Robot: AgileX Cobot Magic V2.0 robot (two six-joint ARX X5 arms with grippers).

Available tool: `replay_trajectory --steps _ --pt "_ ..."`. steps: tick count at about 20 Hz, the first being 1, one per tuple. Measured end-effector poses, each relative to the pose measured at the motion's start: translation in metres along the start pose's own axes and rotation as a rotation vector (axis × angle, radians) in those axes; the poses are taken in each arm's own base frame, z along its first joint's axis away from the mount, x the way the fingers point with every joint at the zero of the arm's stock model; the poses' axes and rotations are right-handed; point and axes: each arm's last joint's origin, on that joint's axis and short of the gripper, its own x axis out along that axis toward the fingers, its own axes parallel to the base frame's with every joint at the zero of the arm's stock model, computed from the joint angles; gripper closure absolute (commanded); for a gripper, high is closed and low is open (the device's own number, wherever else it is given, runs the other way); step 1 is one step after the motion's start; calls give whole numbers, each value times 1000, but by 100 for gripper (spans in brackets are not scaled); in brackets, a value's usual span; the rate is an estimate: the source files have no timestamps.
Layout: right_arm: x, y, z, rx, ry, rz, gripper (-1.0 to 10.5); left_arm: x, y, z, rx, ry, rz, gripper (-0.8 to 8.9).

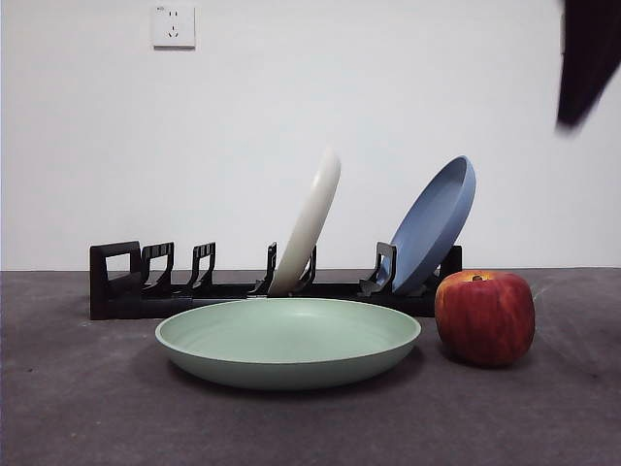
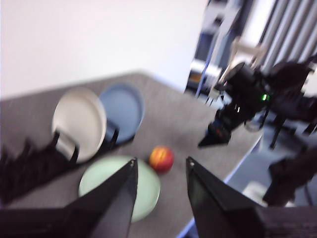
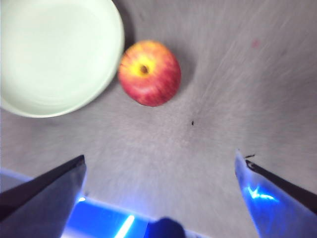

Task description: Take the green plate from the plate rack,put the plate on the table,take the apple from the table,put the apple in the plate

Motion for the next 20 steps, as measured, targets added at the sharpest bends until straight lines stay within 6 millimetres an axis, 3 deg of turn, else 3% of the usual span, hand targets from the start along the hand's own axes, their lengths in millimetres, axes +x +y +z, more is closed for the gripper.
replay_trajectory --steps 3,9,13,20 --pt "31 2 12 11 -8 3 440 1 2 -8 -4 88 29 652" --pt "87 8 48 15 50 13 433 2 2 -8 -14 91 30 652" --pt "105 11 64 15 67 10 433 2 2 -8 -14 92 31 652" --pt "136 10 59 18 197 -4 451 2 2 -8 -16 93 31 652"
